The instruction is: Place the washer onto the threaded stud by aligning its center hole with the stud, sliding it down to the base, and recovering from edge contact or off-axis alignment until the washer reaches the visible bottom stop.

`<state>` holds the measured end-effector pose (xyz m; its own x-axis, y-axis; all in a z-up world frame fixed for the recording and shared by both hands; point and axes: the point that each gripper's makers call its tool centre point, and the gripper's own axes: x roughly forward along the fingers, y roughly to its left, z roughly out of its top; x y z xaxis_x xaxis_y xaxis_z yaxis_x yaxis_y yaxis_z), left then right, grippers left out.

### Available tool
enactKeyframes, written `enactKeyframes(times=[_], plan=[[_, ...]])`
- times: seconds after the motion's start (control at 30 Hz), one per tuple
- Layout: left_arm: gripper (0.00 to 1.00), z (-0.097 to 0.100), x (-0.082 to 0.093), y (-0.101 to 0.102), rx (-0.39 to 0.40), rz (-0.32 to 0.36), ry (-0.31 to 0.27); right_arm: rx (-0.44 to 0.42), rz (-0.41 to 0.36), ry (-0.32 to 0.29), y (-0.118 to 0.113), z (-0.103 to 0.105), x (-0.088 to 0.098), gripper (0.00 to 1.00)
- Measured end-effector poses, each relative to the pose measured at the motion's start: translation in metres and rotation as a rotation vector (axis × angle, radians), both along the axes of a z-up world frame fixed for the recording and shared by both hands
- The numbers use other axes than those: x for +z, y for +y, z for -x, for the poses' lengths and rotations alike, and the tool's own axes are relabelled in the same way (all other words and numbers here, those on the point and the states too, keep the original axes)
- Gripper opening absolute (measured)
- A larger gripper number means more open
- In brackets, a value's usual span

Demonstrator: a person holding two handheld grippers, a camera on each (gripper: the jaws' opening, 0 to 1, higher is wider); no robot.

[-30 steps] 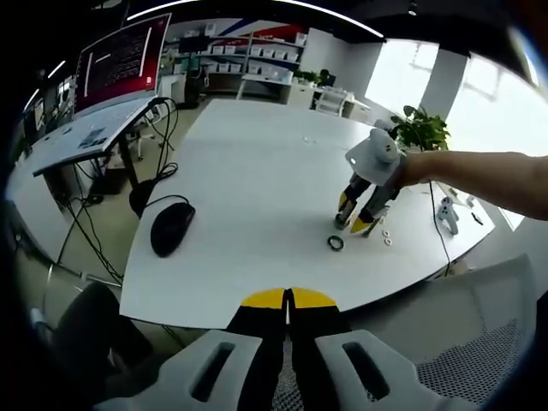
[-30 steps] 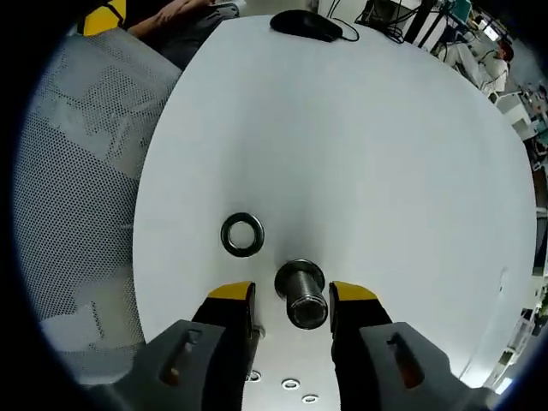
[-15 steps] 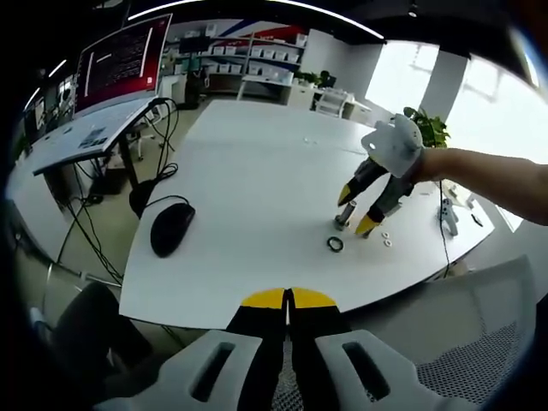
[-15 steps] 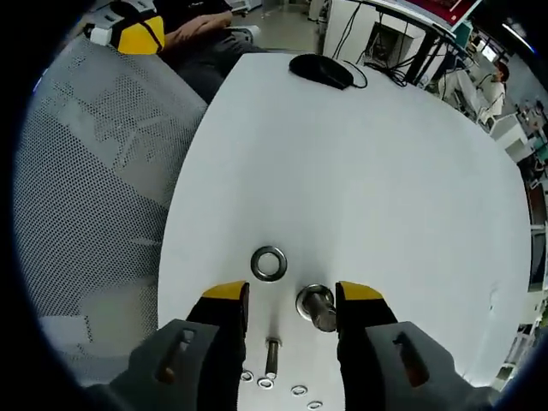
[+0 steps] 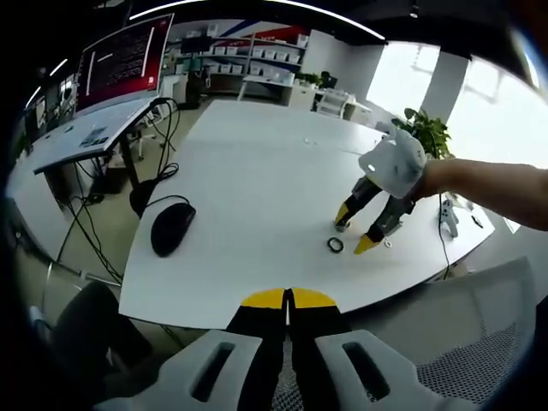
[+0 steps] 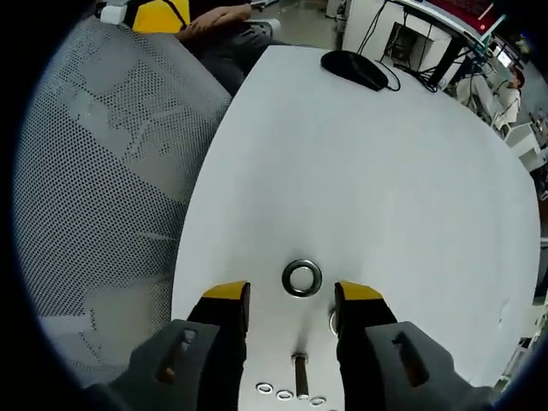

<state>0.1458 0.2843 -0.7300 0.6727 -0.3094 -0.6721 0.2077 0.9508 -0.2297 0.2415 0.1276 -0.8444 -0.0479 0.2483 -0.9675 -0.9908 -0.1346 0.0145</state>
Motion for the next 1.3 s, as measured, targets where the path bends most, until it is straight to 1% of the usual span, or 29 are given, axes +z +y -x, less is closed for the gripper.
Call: enactKeyframes(times=[0.27, 0.43, 0.6, 0.63, 0.7, 0.9, 0.93, 1.03, 1.1, 1.3], plan=[[0.0, 0.0, 0.0, 0.0, 0.0, 0.0, 0.0, -0.005, 0.034, 0.012, 0.0, 0.003, -0.014, 0.41], [0.0, -0.001, 0.0, 0.0, 0.002, 0.0, -0.001, 0.004, 0.057, 0.005, -0.001, 0.003, -0.02, 0.4], [0.0, 0.0, 0.0, -0.001, 0.003, 0.006, -0.002, 0.02, 0.097, -0.014, -0.008, 0.001, -0.028, 0.4], [0.0, -0.001, 0.0, 0.0, 0.003, 0.006, -0.003, 0.011, 0.1, -0.014, -0.009, 0.002, -0.029, 0.39], [0.0, 0.0, 0.0, 0.0, 0.003, 0.005, -0.001, 0.02, 0.092, -0.023, -0.007, -0.002, -0.028, 0.37], [0.0, -0.001, 0.001, 0.0, 0.005, 0.005, -0.005, -0.004, 0.097, -0.024, -0.006, -0.004, -0.027, 0.34], [0.0, -0.001, 0.001, 0.0, 0.006, 0.005, -0.006, -0.015, 0.095, -0.024, -0.005, -0.005, -0.027, 0.33], [0.0, -0.001, 0.001, 0.0, 0.006, 0.006, -0.007, -0.082, 0.09, -0.021, -0.003, -0.008, -0.027, 0.31], [0.0, -0.001, 0.001, 0.0, 0.005, 0.005, -0.005, -0.072, 0.097, -0.025, -0.003, -0.007, -0.027, 0.31], [0.0, -0.001, 0.001, 0.0, 0.007, 0.006, -0.007, -0.107, 0.099, -0.023, -0.003, -0.008, -0.027, 0.3]])
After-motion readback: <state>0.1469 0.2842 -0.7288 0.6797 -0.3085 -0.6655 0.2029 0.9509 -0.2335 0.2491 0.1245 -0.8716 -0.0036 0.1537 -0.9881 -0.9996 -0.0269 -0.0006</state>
